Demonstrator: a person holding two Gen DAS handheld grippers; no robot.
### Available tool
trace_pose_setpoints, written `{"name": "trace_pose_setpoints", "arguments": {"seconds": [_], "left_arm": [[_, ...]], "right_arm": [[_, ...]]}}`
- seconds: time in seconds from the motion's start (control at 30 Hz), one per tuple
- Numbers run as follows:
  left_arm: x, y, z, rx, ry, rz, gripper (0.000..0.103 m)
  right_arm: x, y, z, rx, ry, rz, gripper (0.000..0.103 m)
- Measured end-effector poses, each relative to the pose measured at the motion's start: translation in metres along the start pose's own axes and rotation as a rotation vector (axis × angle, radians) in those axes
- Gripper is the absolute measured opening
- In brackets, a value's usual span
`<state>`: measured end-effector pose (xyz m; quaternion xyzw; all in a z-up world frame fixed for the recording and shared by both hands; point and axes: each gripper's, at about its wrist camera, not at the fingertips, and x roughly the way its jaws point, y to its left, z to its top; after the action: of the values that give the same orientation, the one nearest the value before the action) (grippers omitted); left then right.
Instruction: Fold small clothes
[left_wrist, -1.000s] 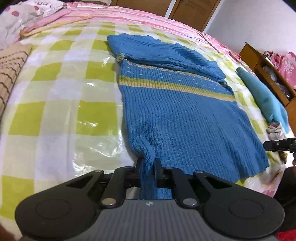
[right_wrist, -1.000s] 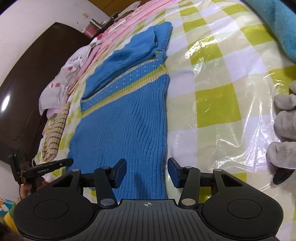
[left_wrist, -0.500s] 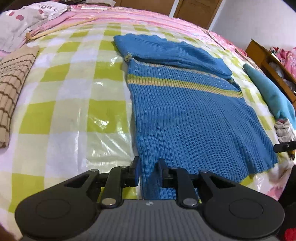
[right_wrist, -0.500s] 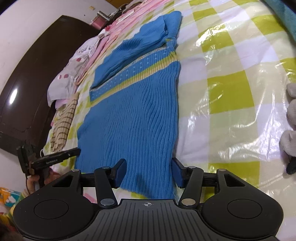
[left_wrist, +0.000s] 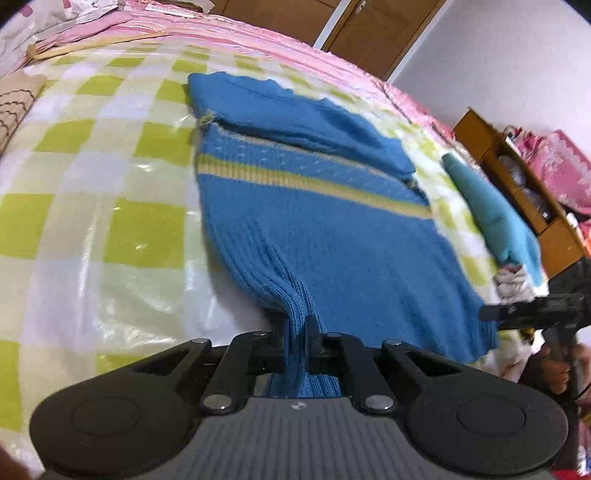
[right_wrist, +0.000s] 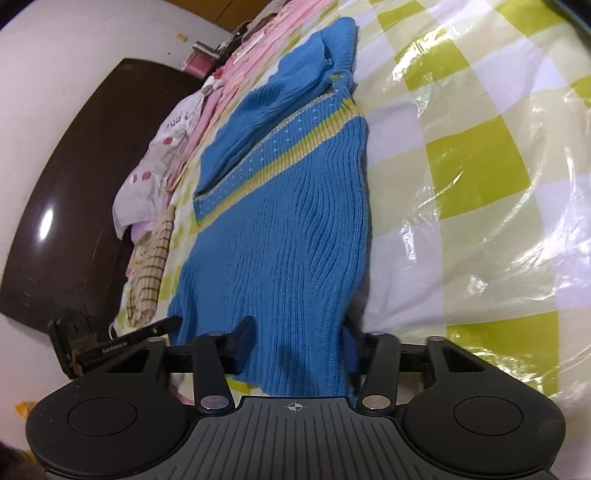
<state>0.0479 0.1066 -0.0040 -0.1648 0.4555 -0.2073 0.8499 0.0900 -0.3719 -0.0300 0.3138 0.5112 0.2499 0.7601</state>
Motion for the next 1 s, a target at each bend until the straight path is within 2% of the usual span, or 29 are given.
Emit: {"name": "trace_pose_setpoints", "arguments": {"seconds": [0.03, 0.13, 0.3, 0.43, 0.57, 0.67, 0.73, 0.83, 0.9, 0.97, 1.0], "left_arm": [[0.001, 0.001, 0.003, -0.023, -0.007, -0.023, 0.013], [0.004, 0.004, 0.019, -0.078, -0.05, -0.087, 0.013], [0.006, 0.01, 0.067, -0.113, -0.181, -0.174, 0.012], [0.012, 0.02, 0.114, -0.12, -0.293, -0.189, 0.012], [0.031, 0.033, 0.16, -0.126, -0.355, -0.152, 0.012], [0.054, 0.044, 0.183, -0.153, -0.359, -0.111, 0.012], [0.071, 0.051, 0.191, -0.173, -0.343, -0.078, 0.012], [0.093, 0.057, 0.193, -0.18, -0.307, -0.028, 0.012], [0.099, 0.058, 0.187, -0.172, -0.285, -0.017, 0.012], [0.102, 0.058, 0.182, -0.161, -0.27, -0.012, 0.012], [0.102, 0.058, 0.18, -0.161, -0.266, -0.01, 0.012]], "right_arm": [[0.002, 0.0, 0.001, 0.025, -0.006, 0.015, 0.027], [0.004, 0.002, 0.011, 0.094, -0.055, 0.102, 0.018], [0.004, 0.024, 0.052, 0.091, -0.186, 0.208, 0.014], [0.007, 0.037, 0.103, 0.065, -0.299, 0.24, 0.014], [0.014, 0.037, 0.153, 0.081, -0.404, 0.208, 0.013], [0.026, 0.03, 0.187, 0.118, -0.452, 0.148, 0.013], [0.038, 0.024, 0.205, 0.134, -0.469, 0.073, 0.013], [0.049, 0.018, 0.211, 0.132, -0.434, 0.06, 0.017], [0.054, 0.025, 0.204, 0.074, -0.407, 0.004, 0.019], [0.062, 0.033, 0.194, -0.01, -0.377, -0.097, 0.034], [0.065, 0.034, 0.191, -0.042, -0.368, -0.135, 0.048]]}}
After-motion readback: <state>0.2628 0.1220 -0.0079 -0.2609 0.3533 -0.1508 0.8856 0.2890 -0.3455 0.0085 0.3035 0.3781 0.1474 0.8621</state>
